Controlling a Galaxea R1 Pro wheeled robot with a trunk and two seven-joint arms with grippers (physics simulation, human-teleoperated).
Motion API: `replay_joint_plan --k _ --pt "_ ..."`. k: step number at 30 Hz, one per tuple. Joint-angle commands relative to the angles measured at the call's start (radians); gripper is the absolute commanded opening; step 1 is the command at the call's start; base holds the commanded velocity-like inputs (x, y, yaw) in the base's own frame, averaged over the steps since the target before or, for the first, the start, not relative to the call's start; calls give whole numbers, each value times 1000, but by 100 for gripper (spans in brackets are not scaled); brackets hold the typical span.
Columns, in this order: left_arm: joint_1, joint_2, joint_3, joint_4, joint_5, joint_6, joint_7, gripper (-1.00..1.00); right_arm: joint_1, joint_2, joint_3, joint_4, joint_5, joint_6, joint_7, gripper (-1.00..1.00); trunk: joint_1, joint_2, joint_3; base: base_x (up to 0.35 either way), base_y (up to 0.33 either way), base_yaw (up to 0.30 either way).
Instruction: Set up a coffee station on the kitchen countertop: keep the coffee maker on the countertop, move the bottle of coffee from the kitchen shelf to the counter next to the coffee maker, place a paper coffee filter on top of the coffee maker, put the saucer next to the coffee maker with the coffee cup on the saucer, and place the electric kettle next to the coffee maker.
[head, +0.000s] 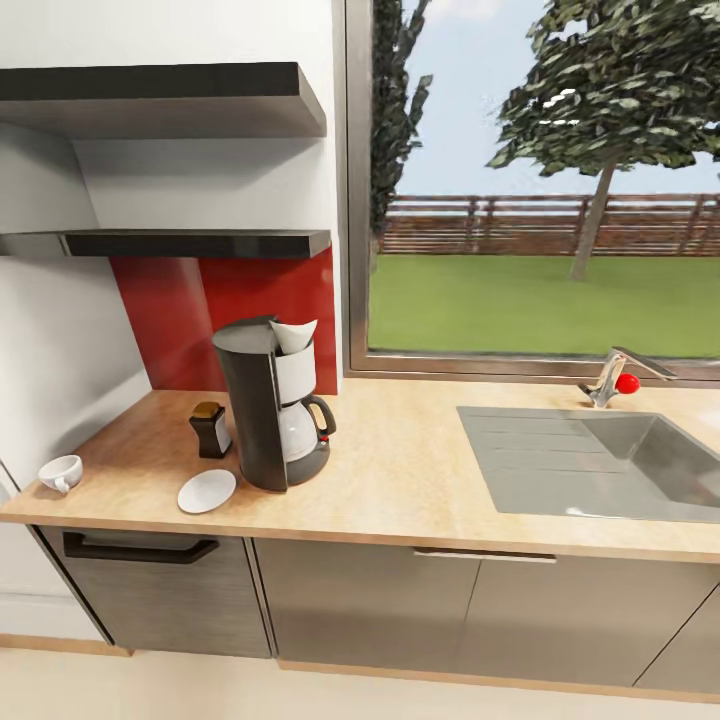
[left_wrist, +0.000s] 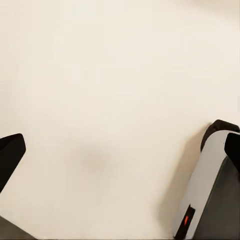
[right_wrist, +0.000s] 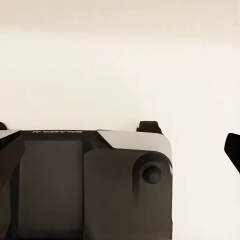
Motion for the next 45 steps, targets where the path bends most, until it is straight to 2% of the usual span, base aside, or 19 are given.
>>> replay_joint_plan --k 1,3,10,14,24,32,45 --pt "-1 -3 -1 4 3 -3 11 100 0 0 9 -2 -9 6 -4 100 1 -2 -2 0 0 0" --pt "1 -13 -1 17 -5 -3 35 100 0 0 8 -3 -10 7 -5 100 1 -2 -2 0 0 0" --pt "13 -49 -1 34 -10 -3 54 100 0 1 9 -2 -10 8 -6 100 1 -2 -2 0 0 0" --pt "14 -51 2 34 -6 -3 53 100 0 1 8 -3 -11 9 -6 100 1 -2 -2 0 0 -2" --pt "14 -76 3 33 -13 -5 54 100 0 1 6 -2 -13 8 -6 100 1 -2 -2 0 0 -263" --pt "14 -82 1 34 -15 -7 53 100 0 0 6 -2 -13 7 -6 100 1 -2 -2 0 -30 -269" --pt "14 -83 0 34 -17 -10 54 100 0 -1 6 -2 -13 7 -6 100 1 -2 -2 0 -249 -270"
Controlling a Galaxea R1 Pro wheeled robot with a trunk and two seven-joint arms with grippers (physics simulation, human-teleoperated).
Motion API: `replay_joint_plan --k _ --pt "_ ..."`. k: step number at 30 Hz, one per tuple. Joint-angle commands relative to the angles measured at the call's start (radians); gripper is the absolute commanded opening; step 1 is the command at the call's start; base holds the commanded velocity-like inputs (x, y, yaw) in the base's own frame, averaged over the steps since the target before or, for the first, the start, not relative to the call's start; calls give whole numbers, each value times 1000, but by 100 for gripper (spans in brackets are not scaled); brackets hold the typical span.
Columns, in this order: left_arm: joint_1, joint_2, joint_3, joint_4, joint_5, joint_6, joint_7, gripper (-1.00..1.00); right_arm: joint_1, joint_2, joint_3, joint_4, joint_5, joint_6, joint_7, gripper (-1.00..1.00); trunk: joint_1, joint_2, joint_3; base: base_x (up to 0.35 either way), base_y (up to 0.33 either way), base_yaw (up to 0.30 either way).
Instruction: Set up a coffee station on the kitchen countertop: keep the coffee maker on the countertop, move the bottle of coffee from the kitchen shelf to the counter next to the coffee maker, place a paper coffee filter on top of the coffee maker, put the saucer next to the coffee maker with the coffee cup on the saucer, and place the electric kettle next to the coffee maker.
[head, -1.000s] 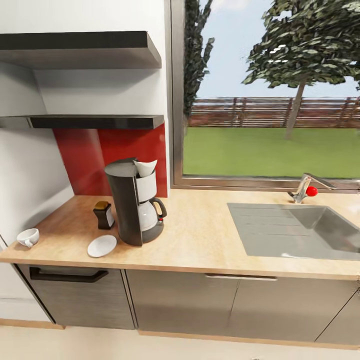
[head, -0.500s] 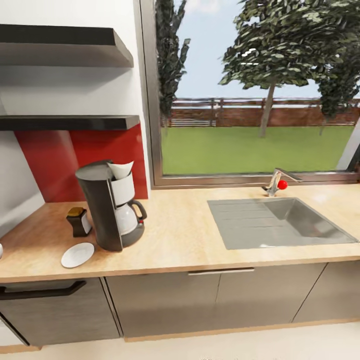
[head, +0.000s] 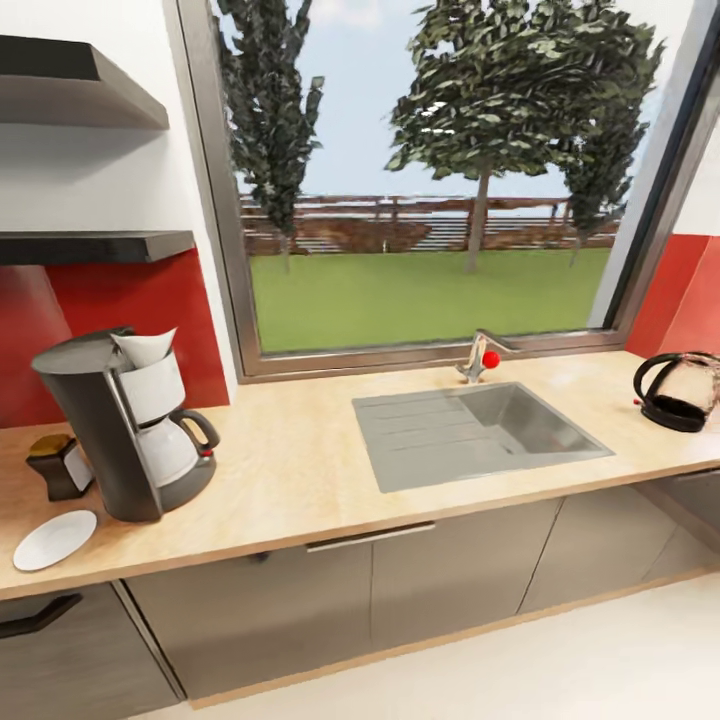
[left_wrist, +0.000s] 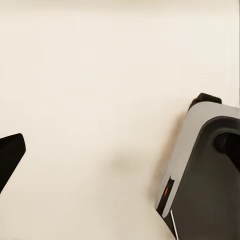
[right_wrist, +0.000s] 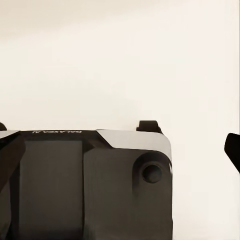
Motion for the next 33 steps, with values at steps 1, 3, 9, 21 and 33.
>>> replay_joint_plan --k 1,3,9,21,33 --pt "-2 1 1 4 5 -8 1 100 0 0 9 -2 -9 6 -4 100 1 -2 -2 0 -274 -269" --pt "-1 1 2 4 5 -8 2 100 0 0 9 -2 -9 6 -4 100 1 -2 -2 0 -274 -270" --pt "-1 1 2 4 5 -8 3 100 0 0 9 -2 -9 6 -4 100 1 -2 -2 10 -274 -270" --pt "-1 1 2 4 4 -8 4 100 0 0 9 -2 -8 6 -4 100 1 -2 -2 147 -259 -270" --pt "-1 1 2 3 3 -9 4 100 0 0 9 -2 -8 6 -4 100 1 -2 -2 195 -234 -269"
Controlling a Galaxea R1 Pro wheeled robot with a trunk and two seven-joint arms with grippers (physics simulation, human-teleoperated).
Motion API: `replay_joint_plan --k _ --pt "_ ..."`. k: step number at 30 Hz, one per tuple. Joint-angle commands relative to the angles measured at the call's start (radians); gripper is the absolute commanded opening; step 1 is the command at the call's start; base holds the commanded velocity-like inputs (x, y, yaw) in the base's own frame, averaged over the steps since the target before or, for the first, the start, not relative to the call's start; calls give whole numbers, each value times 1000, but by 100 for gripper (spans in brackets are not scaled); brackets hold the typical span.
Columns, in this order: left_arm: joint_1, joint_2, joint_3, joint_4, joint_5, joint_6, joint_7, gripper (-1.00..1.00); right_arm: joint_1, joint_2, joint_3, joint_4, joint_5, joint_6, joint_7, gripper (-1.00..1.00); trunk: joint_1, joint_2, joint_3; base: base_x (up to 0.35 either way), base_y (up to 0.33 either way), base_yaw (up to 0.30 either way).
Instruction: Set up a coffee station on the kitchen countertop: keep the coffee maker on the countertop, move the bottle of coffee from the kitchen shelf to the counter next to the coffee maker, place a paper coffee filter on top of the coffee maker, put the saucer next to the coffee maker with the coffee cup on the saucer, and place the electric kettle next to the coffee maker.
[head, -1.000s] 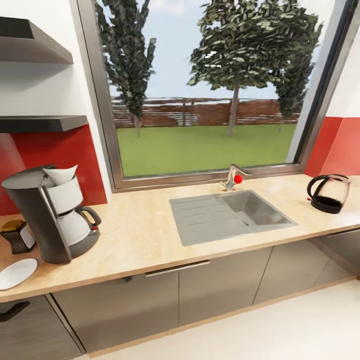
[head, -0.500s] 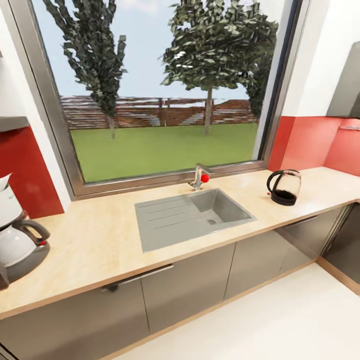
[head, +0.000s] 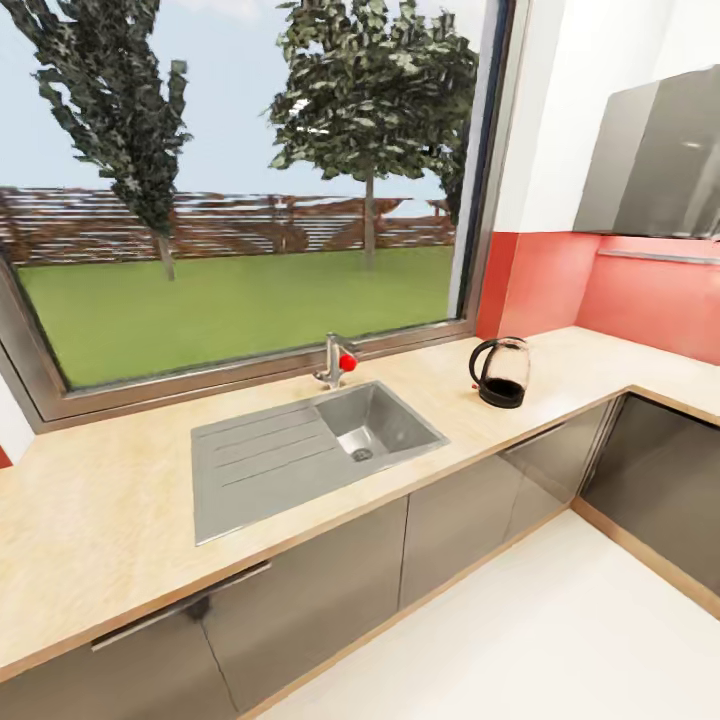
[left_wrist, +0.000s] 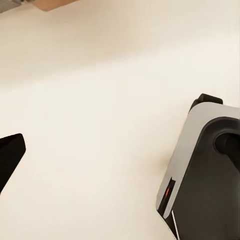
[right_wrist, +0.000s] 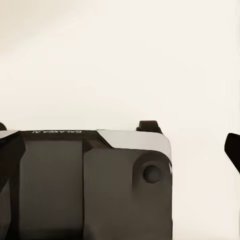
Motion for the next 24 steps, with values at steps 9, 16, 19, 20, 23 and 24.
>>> replay_joint_plan --k 9,16,19,20,23,24 --pt "-2 0 1 4 5 -7 0 100 0 0 9 -2 -9 6 -4 100 1 -2 -2 196 -233 -270" --pt "-2 0 2 4 6 -7 0 100 0 0 9 -2 -8 6 -4 100 1 -2 -2 196 -234 -270" --pt "-2 0 2 4 6 -7 0 100 0 0 9 -2 -9 6 -4 100 1 -2 -2 196 -233 -270" --pt "-2 0 2 4 6 -7 0 100 0 0 9 -2 -9 6 -4 100 1 -2 -2 196 -233 -269" --pt "-2 0 2 4 6 -7 0 100 0 0 9 -2 -9 6 -4 100 1 -2 -2 196 -233 -269" --pt "-2 0 2 4 6 -7 0 100 0 0 9 -2 -9 6 -4 100 1 -2 -2 196 -233 -269"
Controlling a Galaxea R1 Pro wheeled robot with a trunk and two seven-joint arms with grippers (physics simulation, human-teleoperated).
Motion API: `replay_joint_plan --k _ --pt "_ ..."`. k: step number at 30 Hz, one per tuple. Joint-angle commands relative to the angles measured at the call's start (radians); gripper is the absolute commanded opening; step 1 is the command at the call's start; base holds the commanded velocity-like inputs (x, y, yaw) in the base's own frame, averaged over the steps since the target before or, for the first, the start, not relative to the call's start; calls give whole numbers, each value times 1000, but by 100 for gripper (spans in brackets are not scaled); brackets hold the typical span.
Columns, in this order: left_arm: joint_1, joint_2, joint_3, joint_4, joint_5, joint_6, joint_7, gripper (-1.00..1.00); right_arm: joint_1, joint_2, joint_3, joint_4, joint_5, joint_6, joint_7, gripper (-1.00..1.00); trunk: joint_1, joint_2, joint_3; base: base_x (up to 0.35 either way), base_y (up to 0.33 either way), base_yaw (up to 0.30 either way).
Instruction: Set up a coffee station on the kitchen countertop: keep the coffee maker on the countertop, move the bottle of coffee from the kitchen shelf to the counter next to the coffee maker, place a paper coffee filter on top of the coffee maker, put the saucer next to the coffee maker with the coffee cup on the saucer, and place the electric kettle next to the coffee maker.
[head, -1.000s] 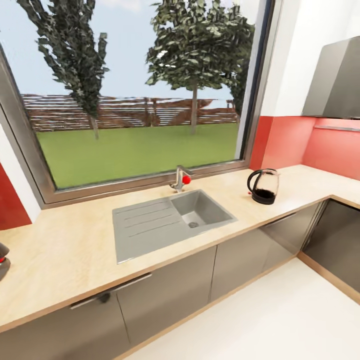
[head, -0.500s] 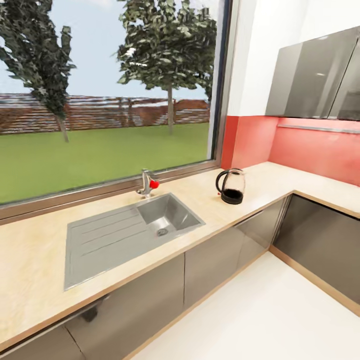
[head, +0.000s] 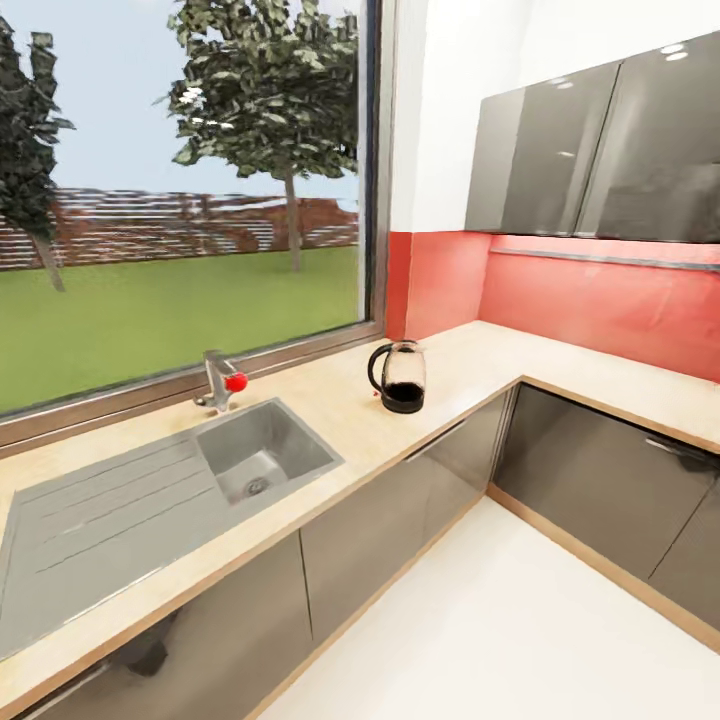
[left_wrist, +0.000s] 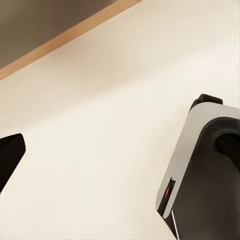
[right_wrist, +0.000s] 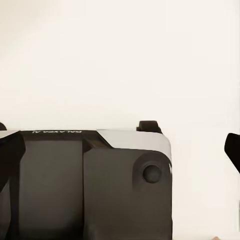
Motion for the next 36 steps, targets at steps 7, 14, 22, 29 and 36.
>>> replay_joint_plan --k 7,14,22,29,36 --pt "-2 0 2 4 5 -7 0 100 0 0 10 -1 -7 6 -5 100 1 -2 -2 195 -233 -247" --pt "-2 0 2 4 5 -7 1 100 2 8 11 0 -6 6 0 100 1 -2 0 186 -233 -30" --pt "-2 -1 2 4 5 -7 0 100 2 7 12 -1 -5 5 -1 100 1 -2 0 182 -233 -1" --pt "-2 -1 2 4 6 -7 1 100 1 9 12 -3 -7 6 -2 100 1 -2 0 181 -233 0" --pt "-2 -2 1 4 7 -7 1 100 1 8 10 -3 -8 6 -2 100 1 -2 0 158 -239 1"
